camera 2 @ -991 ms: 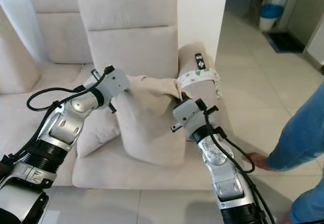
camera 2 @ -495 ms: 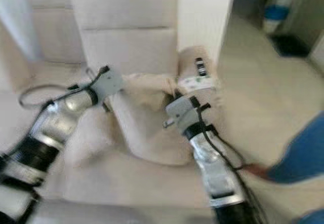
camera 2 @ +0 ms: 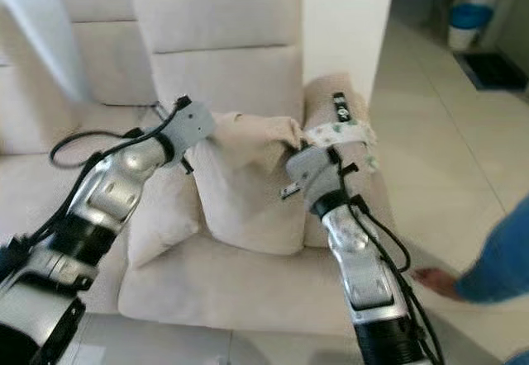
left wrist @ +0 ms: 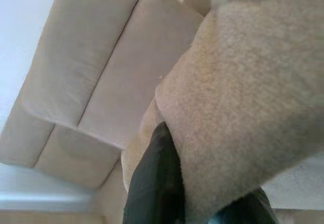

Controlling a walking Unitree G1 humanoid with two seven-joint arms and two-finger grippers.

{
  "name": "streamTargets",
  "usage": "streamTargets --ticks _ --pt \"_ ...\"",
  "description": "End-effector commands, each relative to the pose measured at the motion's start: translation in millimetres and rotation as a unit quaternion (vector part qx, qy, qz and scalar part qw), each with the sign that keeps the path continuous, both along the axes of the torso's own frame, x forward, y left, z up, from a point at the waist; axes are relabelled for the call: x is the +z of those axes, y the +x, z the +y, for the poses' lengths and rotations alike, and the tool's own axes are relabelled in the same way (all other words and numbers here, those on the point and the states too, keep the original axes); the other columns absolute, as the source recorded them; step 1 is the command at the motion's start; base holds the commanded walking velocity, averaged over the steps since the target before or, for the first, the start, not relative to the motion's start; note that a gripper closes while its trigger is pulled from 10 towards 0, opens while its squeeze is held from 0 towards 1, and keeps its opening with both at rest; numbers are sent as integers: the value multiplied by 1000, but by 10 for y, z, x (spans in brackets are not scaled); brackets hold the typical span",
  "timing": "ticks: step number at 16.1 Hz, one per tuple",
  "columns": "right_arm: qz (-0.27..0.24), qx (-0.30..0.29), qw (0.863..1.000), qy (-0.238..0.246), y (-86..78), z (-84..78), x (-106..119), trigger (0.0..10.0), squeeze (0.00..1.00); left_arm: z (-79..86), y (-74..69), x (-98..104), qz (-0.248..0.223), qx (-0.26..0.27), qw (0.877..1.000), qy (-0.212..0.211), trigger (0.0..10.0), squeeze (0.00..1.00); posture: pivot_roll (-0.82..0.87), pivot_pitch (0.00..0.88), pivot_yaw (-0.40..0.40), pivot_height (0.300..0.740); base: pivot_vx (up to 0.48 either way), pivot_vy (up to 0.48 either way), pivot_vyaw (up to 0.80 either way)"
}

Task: Move the pillow to the sofa from floor

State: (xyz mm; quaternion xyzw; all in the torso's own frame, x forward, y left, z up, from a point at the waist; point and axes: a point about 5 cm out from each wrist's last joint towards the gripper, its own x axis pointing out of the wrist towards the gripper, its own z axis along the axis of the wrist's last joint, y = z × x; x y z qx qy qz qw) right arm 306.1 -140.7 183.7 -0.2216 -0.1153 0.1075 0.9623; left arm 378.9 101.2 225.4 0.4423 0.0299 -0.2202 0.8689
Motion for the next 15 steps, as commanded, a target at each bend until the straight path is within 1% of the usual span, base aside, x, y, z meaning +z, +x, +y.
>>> streamTargets --ticks 1,3,4,5,6,9,12,13,15 --pt "19 -31 999 22 63 -95 2 10000 0 -116 8 149 -10 -27 999 31 10000 0 18 0 106 740 0 0 0" --pt "34 -53 997 33 96 -177 -12 10000 0 -171 0 88 19 -49 996 66 10000 0 14 0 108 740 0 0 0" --pt "54 -75 995 43 117 -258 -47 10000 0 -224 -8 34 42 -71 992 92 10000 0 10 0 111 740 0 0 0" --pt "64 -84 993 47 123 -291 -66 10000 0 -241 -7 21 48 -78 991 101 10000 0 9 0 112 740 0 0 0" --pt "79 -96 991 51 130 -329 -89 10000 0 -282 -8 -7 59 -96 986 125 10000 0 5 0 117 740 0 0 0" --pt "84 -101 990 48 139 -338 -79 10000 0 -358 22 3 63 -111 982 139 10000 0 3 0 122 740 0 0 0" --pt "94 -115 988 40 153 -370 -94 10000 0 -471 97 85 45 -117 979 158 10000 0 -3 0 130 740 0 0 0" --pt "105 -121 986 36 149 -389 -118 10000 0 -534 114 106 41 -120 980 154 10000 0 -9 0 132 740 0 0 0" --pt "110 -121 986 36 138 -392 -133 10000 0 -571 114 105 41 -123 980 149 10000 12 -12 0 133 740 0 0 0"
